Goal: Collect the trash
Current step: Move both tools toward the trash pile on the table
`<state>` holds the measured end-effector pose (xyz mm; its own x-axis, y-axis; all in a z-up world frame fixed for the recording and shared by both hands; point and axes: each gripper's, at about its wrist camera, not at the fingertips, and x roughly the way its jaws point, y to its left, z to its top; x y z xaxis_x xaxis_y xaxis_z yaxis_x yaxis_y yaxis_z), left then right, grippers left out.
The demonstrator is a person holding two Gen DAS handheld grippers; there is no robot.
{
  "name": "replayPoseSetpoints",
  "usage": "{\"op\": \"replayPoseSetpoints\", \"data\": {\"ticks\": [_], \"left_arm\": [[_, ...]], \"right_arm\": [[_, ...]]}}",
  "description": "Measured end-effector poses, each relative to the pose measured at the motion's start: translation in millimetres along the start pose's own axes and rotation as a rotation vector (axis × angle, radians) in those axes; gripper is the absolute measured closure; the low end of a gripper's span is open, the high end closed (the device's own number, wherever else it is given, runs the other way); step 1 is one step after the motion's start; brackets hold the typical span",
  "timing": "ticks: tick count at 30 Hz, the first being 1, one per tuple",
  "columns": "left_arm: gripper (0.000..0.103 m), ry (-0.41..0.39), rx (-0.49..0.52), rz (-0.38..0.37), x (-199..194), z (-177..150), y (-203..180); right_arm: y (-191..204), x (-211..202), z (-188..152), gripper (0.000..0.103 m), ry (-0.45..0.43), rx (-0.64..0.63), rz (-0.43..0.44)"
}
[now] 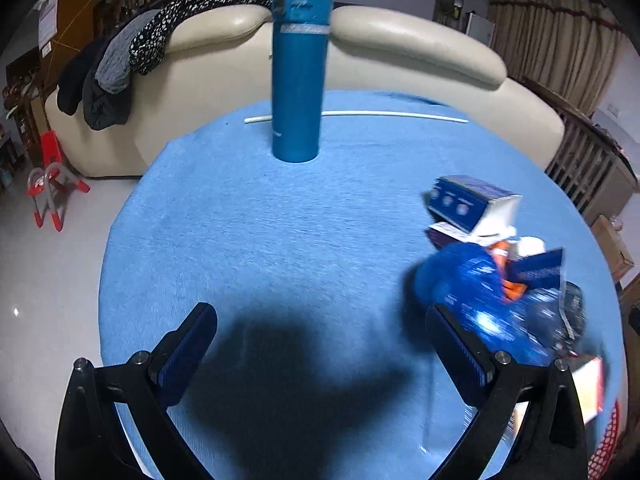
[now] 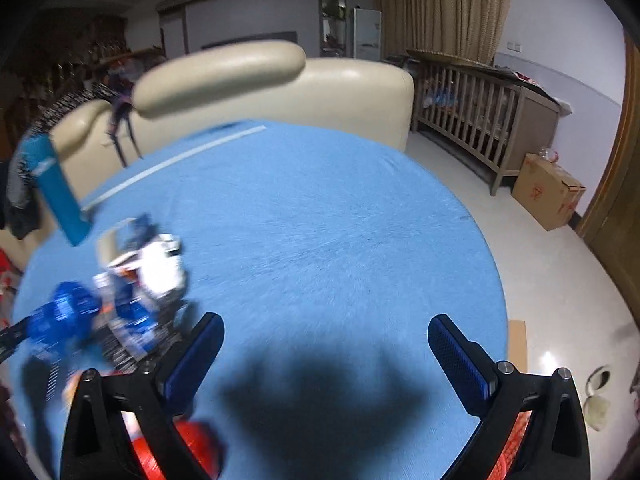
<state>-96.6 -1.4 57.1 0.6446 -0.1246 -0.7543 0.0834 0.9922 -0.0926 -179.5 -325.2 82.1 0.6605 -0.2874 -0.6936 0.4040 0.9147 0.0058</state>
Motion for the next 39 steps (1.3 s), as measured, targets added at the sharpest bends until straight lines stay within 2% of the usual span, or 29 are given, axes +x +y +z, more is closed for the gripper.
{"op": "replayPoseSetpoints", "data": {"ticks": [6, 12, 27, 39], "left_arm": [[0.0, -0.024, 0.017, -0.027, -31.9, -13.9, -13.9], [0.0, -0.034, 0.048, -0.036, -53.1, -30.8, -24.8], [0.0, -0.07, 0.091, -0.063, -90.0, -55.2, -38.7], [0.0, -0.071, 0.092, -0.061, -91.6, -61.1, -41.4]], "right_arm": [[14.4, -41.9, -39.3, 0.0, 0.017, 0.068, 0.102], [27.8, -65.5, -71.1, 0.0, 0.026, 0.076, 0.139], [37.8, -95.2, -91.8, 0.0, -0.017, 0.09, 0.165], [38.3, -93.7, -95.3, 0.0, -0.018, 0.09, 0.153]]}}
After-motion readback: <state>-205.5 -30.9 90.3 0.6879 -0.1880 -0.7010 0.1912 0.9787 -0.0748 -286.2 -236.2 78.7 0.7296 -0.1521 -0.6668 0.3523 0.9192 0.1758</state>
